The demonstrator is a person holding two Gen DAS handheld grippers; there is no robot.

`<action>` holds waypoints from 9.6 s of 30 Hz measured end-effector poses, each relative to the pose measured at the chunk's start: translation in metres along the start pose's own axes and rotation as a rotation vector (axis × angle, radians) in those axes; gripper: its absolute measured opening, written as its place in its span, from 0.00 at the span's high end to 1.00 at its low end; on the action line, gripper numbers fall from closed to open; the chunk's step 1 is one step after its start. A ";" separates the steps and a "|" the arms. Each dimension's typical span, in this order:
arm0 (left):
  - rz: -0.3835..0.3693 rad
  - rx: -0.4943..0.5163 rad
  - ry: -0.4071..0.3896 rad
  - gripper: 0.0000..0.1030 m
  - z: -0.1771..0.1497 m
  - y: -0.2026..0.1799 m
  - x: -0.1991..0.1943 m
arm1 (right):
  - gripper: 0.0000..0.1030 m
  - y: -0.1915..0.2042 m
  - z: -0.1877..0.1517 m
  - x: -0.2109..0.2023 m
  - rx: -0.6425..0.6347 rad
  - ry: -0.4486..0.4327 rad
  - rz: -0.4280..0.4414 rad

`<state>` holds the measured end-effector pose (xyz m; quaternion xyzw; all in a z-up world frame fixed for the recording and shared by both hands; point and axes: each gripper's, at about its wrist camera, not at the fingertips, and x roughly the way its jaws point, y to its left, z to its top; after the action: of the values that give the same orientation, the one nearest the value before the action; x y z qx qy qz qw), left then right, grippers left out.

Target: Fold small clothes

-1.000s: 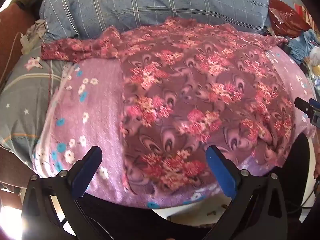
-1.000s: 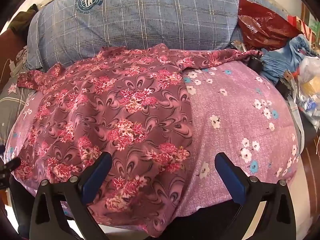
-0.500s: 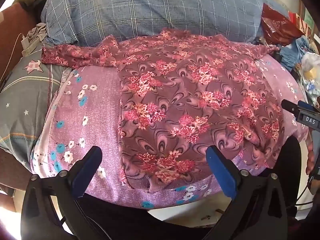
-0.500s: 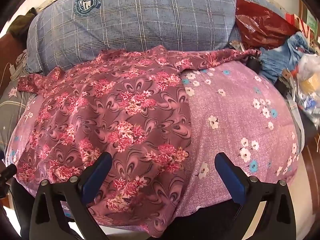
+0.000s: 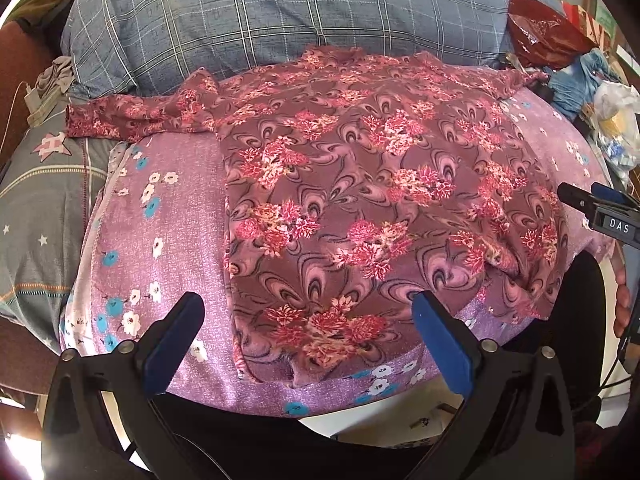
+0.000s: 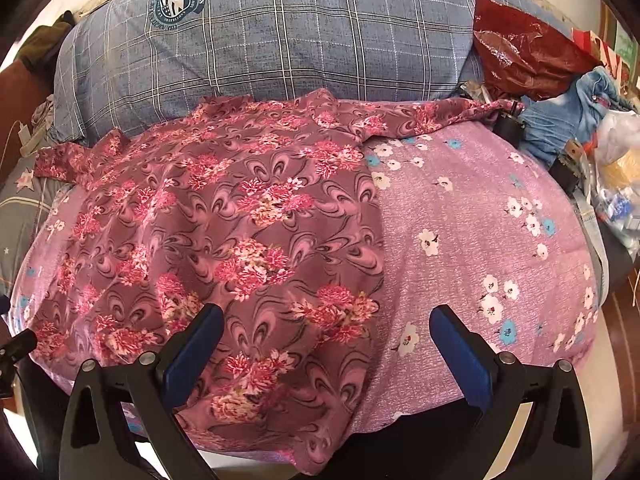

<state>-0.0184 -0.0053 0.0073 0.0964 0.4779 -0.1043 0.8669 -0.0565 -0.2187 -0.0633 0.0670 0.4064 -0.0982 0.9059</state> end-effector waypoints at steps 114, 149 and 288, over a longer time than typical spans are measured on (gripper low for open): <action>-0.034 -0.159 0.193 0.36 0.038 0.047 0.104 | 0.75 -0.053 0.002 0.077 0.173 0.155 0.265; -0.236 -0.044 -0.017 0.35 0.190 0.010 0.160 | 0.90 -0.319 0.223 0.222 1.009 -0.208 0.140; 0.126 -0.901 -0.040 0.41 0.163 0.390 0.133 | 0.33 0.135 0.139 0.148 -0.058 -0.068 0.289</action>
<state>0.2891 0.3132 0.0063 -0.2636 0.4521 0.1649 0.8360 0.1722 -0.1335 -0.0767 0.0952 0.3642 0.0431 0.9254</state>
